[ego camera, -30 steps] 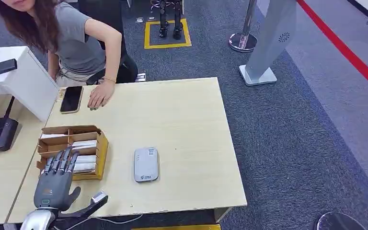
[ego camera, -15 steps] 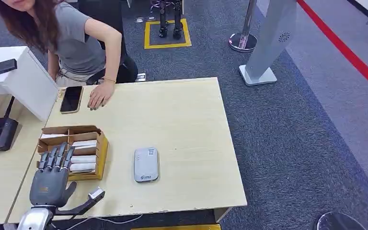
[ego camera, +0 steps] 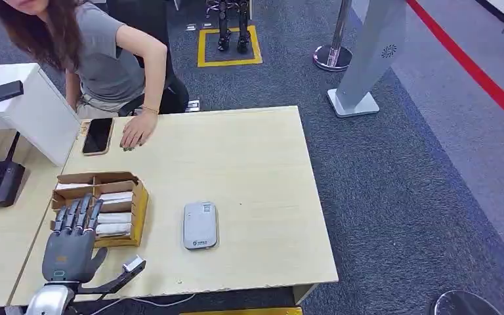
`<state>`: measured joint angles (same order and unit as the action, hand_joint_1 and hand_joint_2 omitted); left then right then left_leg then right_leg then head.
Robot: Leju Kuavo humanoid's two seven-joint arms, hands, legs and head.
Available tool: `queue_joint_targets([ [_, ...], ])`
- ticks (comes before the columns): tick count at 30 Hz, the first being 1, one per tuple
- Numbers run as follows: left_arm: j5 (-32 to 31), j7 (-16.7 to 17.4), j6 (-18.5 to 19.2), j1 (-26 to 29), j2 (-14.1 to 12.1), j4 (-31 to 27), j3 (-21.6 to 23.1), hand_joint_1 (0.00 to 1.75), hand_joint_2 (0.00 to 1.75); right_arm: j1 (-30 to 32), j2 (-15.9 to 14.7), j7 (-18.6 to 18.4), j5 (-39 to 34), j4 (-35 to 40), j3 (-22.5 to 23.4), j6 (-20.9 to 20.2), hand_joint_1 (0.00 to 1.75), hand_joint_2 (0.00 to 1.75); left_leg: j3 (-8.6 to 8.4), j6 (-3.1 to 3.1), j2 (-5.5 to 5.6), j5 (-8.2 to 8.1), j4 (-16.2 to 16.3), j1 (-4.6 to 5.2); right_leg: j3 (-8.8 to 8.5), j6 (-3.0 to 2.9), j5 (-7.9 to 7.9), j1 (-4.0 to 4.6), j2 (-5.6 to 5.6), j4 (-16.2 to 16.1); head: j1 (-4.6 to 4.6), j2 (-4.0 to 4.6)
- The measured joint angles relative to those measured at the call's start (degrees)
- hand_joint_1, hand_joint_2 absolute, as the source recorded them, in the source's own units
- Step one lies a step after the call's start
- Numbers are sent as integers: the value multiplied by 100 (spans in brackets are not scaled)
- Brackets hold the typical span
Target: Pass the card to the sensor for recognition and then transmit it.
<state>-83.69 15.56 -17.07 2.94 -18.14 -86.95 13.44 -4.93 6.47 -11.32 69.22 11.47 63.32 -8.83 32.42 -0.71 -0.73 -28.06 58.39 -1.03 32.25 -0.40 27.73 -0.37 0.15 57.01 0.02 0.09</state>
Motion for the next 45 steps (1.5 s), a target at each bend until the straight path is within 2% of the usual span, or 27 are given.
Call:
queue_joint_targets([
  [3,2,-7,-9,0,13,0,-4,0,175,0,0,0,0,2,-2,0,0,0,0,0,0,0,0,0,0,0,0,0,0,0,0,0],
  [13,122,-184,-387,-4,98,0,-15,0,175,-1,0,18,4,2,-24,-26,0,0,0,0,0,0,0,0,0,0,0,0,0,0,0,0],
  [41,225,-199,-463,-4,219,260,-210,0,175,-1,-2,24,37,2,-39,-66,0,0,0,0,0,0,0,0,0,0,0,0,0,0,0,0],
  [42,225,-199,-466,-6,227,280,-225,7,175,-1,-2,24,37,2,-39,-63,0,0,0,0,0,0,0,0,0,0,0,0,0,0,0,0],
  [45,225,-199,-481,-16,236,339,-238,7,175,-1,-4,48,37,2,-42,-66,0,0,0,0,0,0,0,0,0,0,0,0,0,0,0,0],
])
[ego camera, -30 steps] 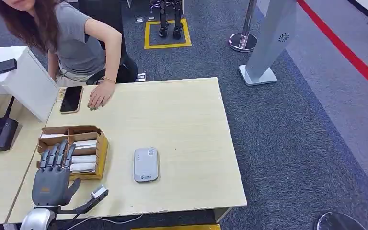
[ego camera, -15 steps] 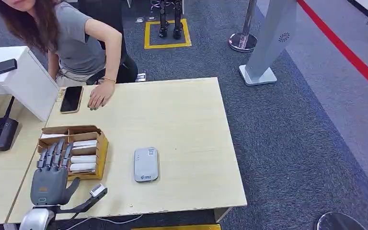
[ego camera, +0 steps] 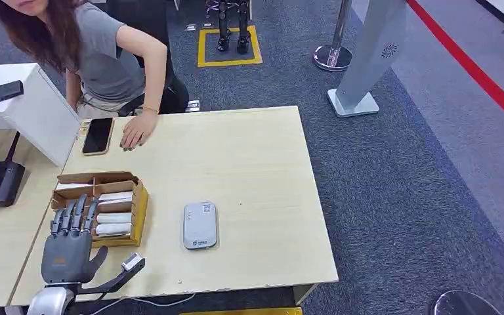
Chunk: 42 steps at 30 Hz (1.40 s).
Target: Pass the card to the sensor for recognition and then transmit it.
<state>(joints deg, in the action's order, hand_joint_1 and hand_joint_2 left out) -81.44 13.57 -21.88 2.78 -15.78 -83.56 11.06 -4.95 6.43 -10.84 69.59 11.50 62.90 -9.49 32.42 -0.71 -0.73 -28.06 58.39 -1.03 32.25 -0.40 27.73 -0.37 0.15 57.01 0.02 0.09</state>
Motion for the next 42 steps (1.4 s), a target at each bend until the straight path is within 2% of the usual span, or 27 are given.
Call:
queue_joint_targets([
  [6,2,0,0,-8,35,74,-17,7,175,0,-7,13,0,0,0,-2,0,0,0,0,0,0,0,0,0,0,0,0,0,0,0,0],
  [7,2,0,-2,-10,39,85,-20,28,175,1,-7,13,0,0,0,-2,0,0,0,0,0,0,0,0,0,0,0,0,0,0,0,0],
  [8,4,0,0,-12,44,94,-20,161,175,0,-9,13,0,0,0,-2,0,0,0,0,0,0,0,0,0,0,0,0,0,0,0,0],
  [9,7,0,-2,-12,44,98,-20,175,175,0,-9,13,0,0,0,-2,0,0,0,0,0,0,0,0,0,0,0,0,0,0,0,0],
  [22,33,-90,-11,-17,87,146,-20,175,175,1,-28,131,-7,0,0,-125,0,0,0,0,0,0,0,0,0,0,0,0,0,0,0,0],
  [30,601,-479,-20,-17,155,151,-20,175,175,1,-28,280,-15,0,0,-245,0,0,0,0,0,0,0,0,0,0,0,0,0,0,-2,0],
  [40,995,-715,-4,-27,234,175,-20,175,175,1,-28,382,-13,0,0,-300,0,0,-1,0,0,0,0,0,0,0,0,0,0,0,0,0],
  [42,911,-713,-15,-60,236,175,-20,175,175,0,-28,380,0,0,-2,-253,0,0,-1,0,0,0,0,0,0,0,0,0,0,0,0,0],
])
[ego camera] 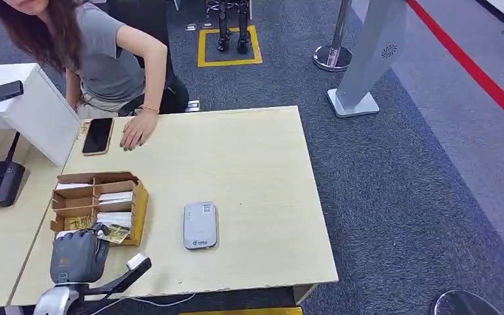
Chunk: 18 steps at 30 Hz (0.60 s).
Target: Pass the card to the sensor for recognition and then transmit it.
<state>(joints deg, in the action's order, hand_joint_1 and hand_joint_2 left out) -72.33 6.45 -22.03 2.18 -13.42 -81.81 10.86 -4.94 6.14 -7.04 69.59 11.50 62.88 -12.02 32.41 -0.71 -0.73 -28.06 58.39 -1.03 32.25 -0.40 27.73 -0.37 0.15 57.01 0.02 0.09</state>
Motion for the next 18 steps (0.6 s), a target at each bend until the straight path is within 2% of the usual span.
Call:
queue_joint_targets([
  [3,-208,147,2,-31,-9,-112,2,175,175,1,0,-4,0,0,-4,48,0,0,0,0,0,0,0,0,0,0,0,0,0,0,0,0],
  [8,-815,566,70,-79,-122,-758,4,175,175,0,0,-17,-2,0,-4,92,0,0,0,0,0,0,0,0,0,0,0,0,0,0,-2,0],
  [14,-898,627,101,-101,-206,-1161,11,175,175,-2,0,-20,-2,0,-4,114,0,0,0,0,-1,0,0,0,0,0,0,0,-1,0,0,0],
  [18,-1296,732,-238,-120,-312,-1512,61,175,175,-1,0,-20,-2,0,-4,135,0,0,-1,0,0,0,0,0,2,0,0,0,-1,0,-2,0],
])
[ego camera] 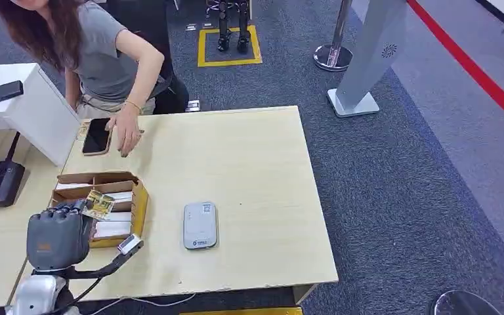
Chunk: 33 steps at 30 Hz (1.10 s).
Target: Pass the card to the sensor for recognition and then transmit it.
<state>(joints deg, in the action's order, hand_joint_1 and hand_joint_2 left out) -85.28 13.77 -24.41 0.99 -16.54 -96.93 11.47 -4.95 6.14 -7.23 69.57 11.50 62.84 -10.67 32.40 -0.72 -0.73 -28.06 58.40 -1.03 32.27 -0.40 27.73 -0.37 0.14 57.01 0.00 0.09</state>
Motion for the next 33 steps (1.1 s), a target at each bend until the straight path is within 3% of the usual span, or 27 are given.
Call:
queue_joint_targets([
  [5,322,-92,208,-410,-195,-677,96,175,175,-4,0,-7,2,0,0,4,0,0,1,2,3,3,0,0,-2,0,-1,0,3,0,2,0],
  [9,502,-118,539,-939,-376,-766,99,175,175,-10,0,20,103,0,-39,-26,0,0,1,-3,4,7,0,0,-2,-1,-3,0,5,2,2,0],
  [12,422,-218,700,-1650,-665,-163,38,175,175,-65,0,-7,249,0,-146,-98,0,0,0,-7,4,18,0,-1,-1,-10,-9,0,4,5,0,0],
  [17,118,-448,135,-2528,-966,1388,-39,175,175,-186,0,-96,313,0,-266,-116,0,0,-4,-15,-1,26,0,-2,1,-16,-13,1,-5,13,0,0],
  [20,78,-468,48,-2769,-1043,1914,-43,175,175,-205,0,-101,313,0,-297,-116,0,0,-2,-15,1,26,0,-2,1,-16,-13,1,-4,13,0,0],
  [26,83,-466,83,-2993,-1078,2495,-43,175,175,-201,0,-98,304,-2,-315,-125,0,0,2,-14,1,24,0,-1,3,-15,-12,0,-4,9,2,0],
  [33,83,-466,80,-2998,-1078,2515,-43,175,175,-201,0,-98,304,-4,-315,-125,0,0,2,-14,1,24,0,-1,3,-15,-12,0,-4,9,2,0],
])
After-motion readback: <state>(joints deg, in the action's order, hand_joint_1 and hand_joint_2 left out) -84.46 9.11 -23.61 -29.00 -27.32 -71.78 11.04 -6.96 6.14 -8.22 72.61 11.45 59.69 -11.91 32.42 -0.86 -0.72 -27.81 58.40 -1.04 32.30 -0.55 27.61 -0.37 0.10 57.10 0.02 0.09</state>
